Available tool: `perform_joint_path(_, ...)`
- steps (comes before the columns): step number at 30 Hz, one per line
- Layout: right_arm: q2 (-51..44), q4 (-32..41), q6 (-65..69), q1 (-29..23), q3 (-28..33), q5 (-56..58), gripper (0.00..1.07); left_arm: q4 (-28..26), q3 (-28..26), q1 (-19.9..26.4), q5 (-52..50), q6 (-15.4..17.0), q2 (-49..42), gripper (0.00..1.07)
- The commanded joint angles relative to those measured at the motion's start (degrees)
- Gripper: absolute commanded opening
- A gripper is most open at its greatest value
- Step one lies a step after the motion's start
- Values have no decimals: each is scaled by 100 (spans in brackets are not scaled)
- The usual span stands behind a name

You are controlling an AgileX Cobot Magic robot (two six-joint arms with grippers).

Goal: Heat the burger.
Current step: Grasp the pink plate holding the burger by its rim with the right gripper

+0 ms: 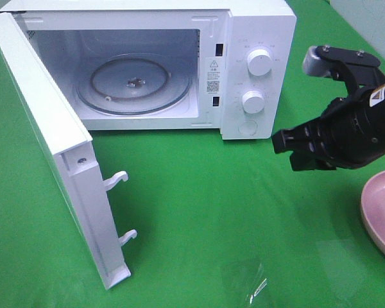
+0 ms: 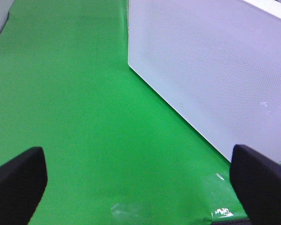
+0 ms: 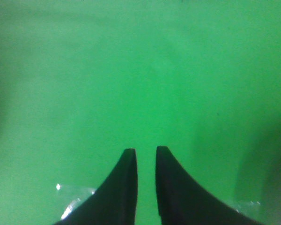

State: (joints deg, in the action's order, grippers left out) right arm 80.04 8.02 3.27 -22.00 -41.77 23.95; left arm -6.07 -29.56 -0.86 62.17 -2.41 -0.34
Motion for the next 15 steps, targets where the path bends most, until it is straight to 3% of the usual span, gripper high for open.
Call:
perform_joint_path(1,-69,-441,-63,29,-132,642,16,-34,6,-6,-80,-6,-86,98)
perform_joint_path(10,-69,-802,-201,63,-155,1404,25,-34,6,-6,-80,-6,-86,98)
perform_joint_path(12,-69,-894,-212,63,-155,1444,31,-34,6,-6,-80,-6,-86,98)
perform_joint_path(14,-69,-991,-212,63,-155,1415,53,-34,6,-6,-80,-6,-86,98)
perform_joint_path(15,-69,-991,-212,63,-155,1415,53,-34,6,-6,-80,-6,-86,98)
